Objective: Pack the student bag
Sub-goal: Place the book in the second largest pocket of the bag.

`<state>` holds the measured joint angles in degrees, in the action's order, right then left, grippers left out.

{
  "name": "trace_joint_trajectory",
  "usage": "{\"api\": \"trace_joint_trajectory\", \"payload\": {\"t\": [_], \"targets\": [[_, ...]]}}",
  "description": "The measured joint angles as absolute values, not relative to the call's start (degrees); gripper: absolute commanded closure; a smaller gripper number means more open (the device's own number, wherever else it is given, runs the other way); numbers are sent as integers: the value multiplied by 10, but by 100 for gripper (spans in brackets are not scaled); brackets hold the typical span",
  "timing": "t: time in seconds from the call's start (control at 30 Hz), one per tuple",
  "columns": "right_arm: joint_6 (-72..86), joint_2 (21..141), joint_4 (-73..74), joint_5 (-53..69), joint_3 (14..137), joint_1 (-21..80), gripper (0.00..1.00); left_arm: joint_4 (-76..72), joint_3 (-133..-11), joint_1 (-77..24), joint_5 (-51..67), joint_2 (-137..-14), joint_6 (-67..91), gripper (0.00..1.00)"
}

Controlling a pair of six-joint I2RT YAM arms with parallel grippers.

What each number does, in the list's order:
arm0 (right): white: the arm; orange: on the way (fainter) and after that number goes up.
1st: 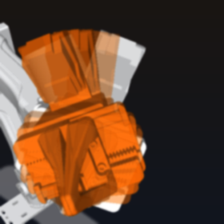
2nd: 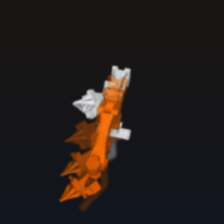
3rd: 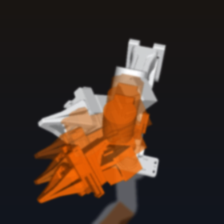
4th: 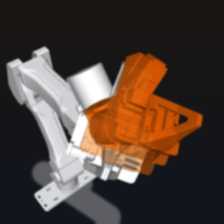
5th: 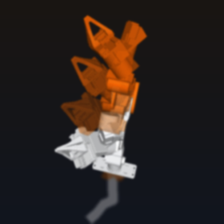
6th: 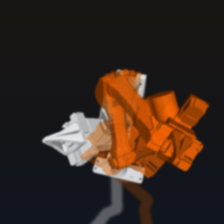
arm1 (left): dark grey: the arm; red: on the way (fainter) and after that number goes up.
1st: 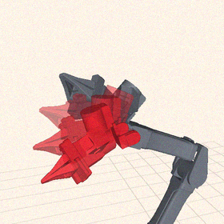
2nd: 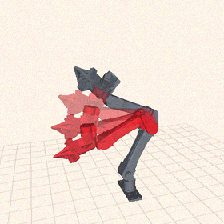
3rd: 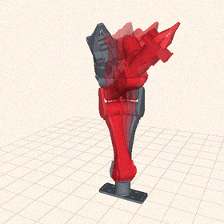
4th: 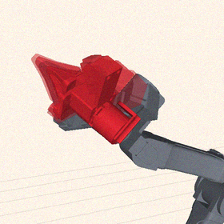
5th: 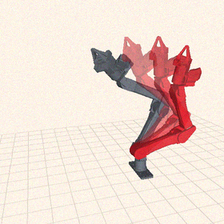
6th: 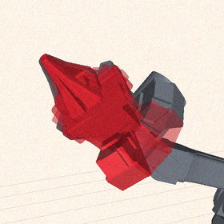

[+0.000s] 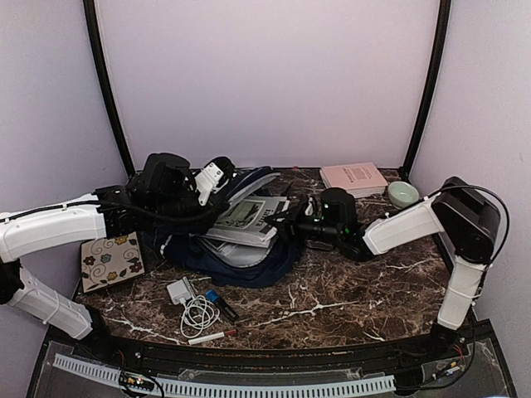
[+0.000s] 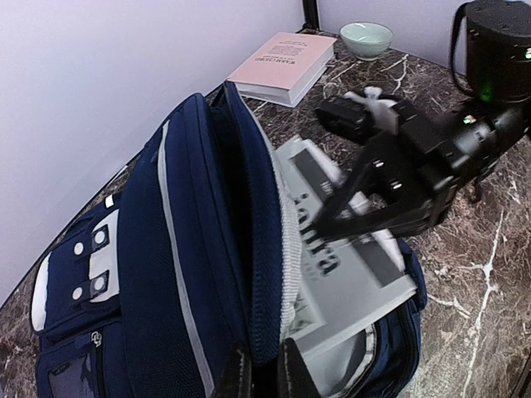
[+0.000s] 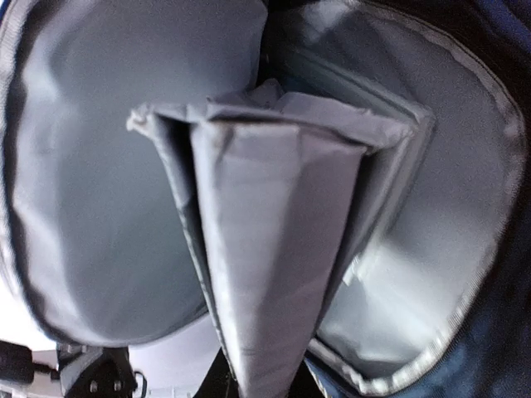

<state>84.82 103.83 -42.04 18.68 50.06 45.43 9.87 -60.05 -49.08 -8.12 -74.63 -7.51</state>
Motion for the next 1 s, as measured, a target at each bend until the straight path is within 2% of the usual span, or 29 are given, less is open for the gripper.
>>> {"api": "trace_joint_trajectory", "payload": {"t": [0.17, 0.23, 0.4, 0.57, 0.7, 0.8, 1.0], "targets": [[878, 1152, -441, 114, 621, 488, 90, 95, -599, -491, -40, -742, -83, 100], [877, 1191, -435, 99, 675, 498, 86, 94, -594, -491, -27, -736, -84, 100], [869, 1240, -398, 76, 759, 515, 69, 92, -591, -491, -17, -729, -84, 100], [866, 1258, -372, 81, 779, 523, 44, 91, -591, -491, -16, -729, -83, 100], [839, 1236, -341, 79, 739, 524, 29, 89, -591, -492, -28, -729, -81, 100], [771, 1183, -262, 74, 709, 524, 19, 86, -591, -493, -37, -729, -78, 100], [625, 1036, -68, 25, 708, 524, 14, 85, -591, -493, -49, -729, -75, 100]]}}
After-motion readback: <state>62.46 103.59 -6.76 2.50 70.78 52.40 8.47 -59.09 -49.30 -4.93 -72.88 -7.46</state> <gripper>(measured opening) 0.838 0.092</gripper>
